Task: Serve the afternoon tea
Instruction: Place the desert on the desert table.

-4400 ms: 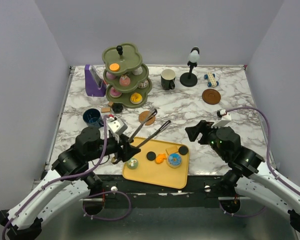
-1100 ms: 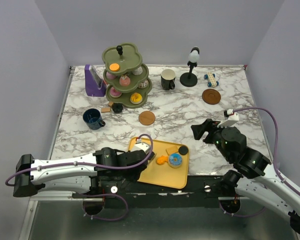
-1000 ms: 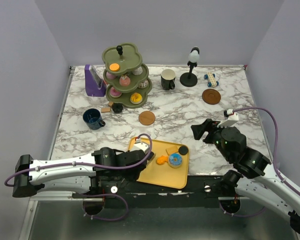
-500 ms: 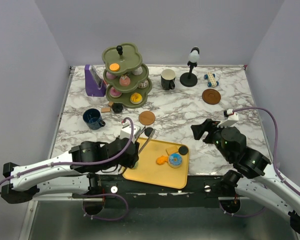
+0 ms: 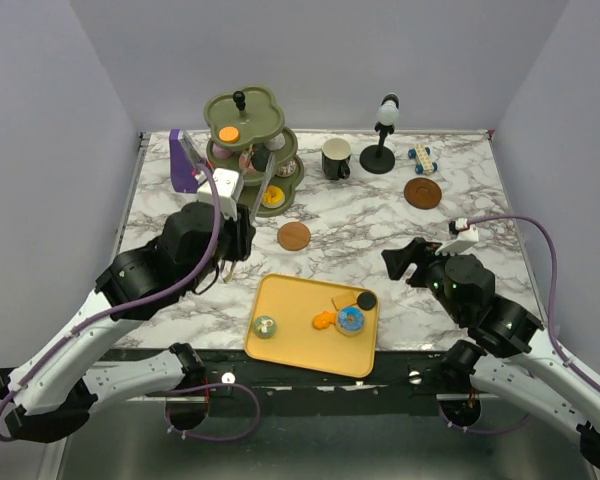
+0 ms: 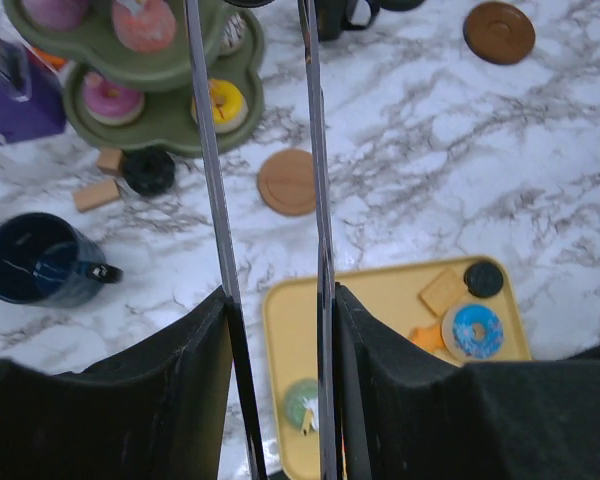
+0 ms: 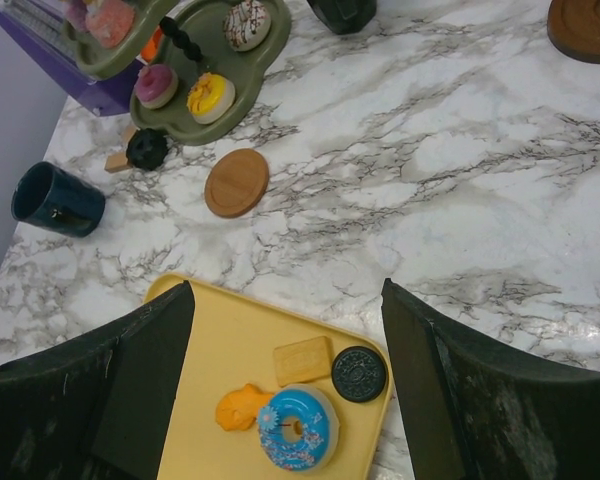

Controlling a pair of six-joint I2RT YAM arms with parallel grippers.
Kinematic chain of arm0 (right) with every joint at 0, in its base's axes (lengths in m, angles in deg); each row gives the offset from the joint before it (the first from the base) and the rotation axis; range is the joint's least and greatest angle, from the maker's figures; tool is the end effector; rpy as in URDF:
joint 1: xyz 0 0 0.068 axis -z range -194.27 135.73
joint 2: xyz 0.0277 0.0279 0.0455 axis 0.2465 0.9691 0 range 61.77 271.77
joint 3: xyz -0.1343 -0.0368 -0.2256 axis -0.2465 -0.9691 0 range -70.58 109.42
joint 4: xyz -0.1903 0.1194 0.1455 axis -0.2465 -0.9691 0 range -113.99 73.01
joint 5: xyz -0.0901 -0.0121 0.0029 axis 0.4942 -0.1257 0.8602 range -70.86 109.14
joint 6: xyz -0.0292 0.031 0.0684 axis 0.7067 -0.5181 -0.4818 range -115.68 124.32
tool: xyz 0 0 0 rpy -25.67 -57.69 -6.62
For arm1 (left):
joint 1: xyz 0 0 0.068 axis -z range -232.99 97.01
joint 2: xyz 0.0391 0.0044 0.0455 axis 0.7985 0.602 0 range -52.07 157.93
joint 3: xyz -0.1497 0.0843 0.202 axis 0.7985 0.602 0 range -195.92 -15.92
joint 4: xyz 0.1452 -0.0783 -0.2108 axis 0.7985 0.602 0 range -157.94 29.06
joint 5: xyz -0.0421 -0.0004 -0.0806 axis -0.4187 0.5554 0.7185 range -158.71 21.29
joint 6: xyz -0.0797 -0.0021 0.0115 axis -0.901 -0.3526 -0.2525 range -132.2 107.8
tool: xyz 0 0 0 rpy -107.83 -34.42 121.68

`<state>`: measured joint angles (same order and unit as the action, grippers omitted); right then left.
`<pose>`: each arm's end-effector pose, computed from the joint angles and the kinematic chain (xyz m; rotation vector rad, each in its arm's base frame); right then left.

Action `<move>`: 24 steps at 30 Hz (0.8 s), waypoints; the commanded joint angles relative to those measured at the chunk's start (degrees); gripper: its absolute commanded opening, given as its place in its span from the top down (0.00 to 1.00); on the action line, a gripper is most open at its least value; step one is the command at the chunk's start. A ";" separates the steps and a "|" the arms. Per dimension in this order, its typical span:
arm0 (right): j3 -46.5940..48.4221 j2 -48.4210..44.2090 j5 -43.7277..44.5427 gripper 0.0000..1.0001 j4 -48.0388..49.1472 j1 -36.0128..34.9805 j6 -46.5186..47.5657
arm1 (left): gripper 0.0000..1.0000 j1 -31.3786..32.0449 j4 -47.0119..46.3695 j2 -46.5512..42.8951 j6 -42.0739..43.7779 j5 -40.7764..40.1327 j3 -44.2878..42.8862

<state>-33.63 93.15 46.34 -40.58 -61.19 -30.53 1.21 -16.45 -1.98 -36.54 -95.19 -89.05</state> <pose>0.1430 0.1062 0.2889 0.1292 1.8805 0.5430 0.1327 -0.1308 0.3987 0.2462 2.0183 -0.3922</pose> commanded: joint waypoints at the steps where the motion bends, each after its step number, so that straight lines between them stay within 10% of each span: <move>1: -0.58 -0.43 -1.38 0.17 1.26 -0.11 0.94 | 0.59 -7.09 -6.00 4.88 9.87 2.88 -6.90; 24: -1.08 -1.41 -2.65 0.17 1.45 -0.06 0.96 | 0.60 -25.82 -7.27 35.75 10.94 17.95 -32.20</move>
<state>-33.82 92.29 44.72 -40.13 -61.19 -30.13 -22.79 -23.95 31.44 -26.72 -79.28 -116.54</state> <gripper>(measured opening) 0.834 0.478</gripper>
